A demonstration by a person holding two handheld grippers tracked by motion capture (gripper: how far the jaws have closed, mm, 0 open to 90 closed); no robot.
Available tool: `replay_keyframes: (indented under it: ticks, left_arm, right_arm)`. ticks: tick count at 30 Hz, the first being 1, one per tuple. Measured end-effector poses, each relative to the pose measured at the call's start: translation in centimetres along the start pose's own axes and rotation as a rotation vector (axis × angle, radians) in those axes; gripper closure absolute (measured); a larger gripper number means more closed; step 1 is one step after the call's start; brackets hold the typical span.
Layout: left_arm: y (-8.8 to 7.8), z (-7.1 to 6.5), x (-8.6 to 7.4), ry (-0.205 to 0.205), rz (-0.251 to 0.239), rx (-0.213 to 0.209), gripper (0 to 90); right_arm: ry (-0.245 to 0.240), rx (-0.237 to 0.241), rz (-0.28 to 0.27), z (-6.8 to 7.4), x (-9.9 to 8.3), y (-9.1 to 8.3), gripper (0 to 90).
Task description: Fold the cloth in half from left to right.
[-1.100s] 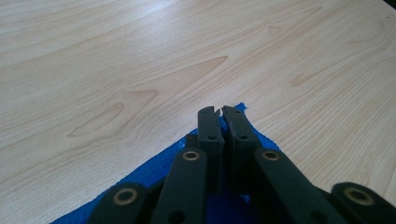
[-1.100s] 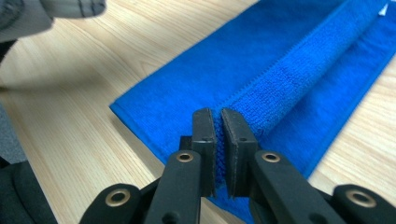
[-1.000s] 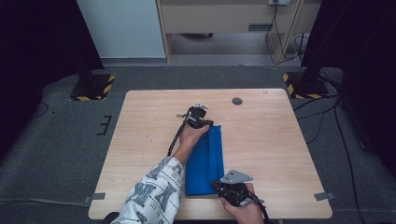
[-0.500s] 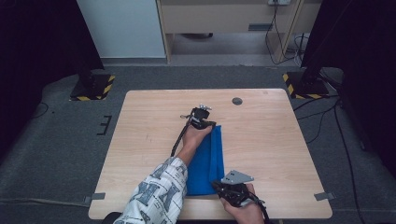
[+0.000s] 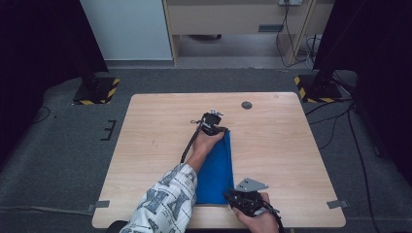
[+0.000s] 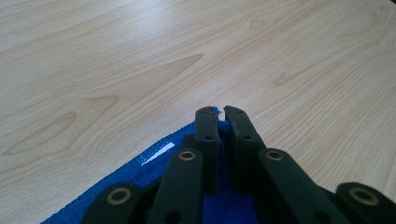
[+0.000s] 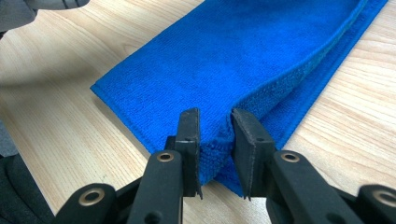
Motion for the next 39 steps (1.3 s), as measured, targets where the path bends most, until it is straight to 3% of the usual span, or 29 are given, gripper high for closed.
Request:
replay_keyframes:
  ticks: [2,6,16,20,25,31,39]
  left_arm:
    - [-0.1,-0.1,0.1,0.005,0.002,-0.002,85.1]
    - [-0.1,-0.1,0.2,0.004,0.005,-0.01,88.6]
    - [-0.5,0.2,1.2,-0.01,-0.051,0.029,88.6]
    - [-0.2,0.4,0.8,-0.009,-0.033,0.024,88.1]
    - [0.5,0.2,0.2,-0.01,-0.031,-0.004,83.6]
    - [0.7,-0.1,0.4,0.0,-0.061,-0.022,74.6]
    - [0.9,-0.2,0.4,0.022,-0.086,-0.038,59.2]
  right_arm:
    - [0.0,-0.006,-0.002,-0.1,0.0,-0.1,72.6]
    - [0.001,-0.002,-0.007,-0.5,0.3,-0.4,82.9]
    - [0.028,-0.016,-0.015,-1.2,0.3,-0.5,82.9]
    - [0.047,-0.02,0.001,-1.6,-0.3,-0.2,82.5]
    - [0.048,-0.031,0.014,-1.8,-0.6,-0.3,75.7]
    - [0.055,-0.04,0.025,-2.0,-0.7,-0.4,64.2]
    - [0.066,-0.041,0.052,-2.4,-1.2,-0.1,50.7]
Point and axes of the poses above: each handheld gripper's, and its own axes: y roughly forward along the jaws, x roughly out of its top, z roughly to its left, the point moved 7 cm from there along y, roughly forward along the jaws, and after that the axes turned 13 degrees about -z, right-handed, at the moved point
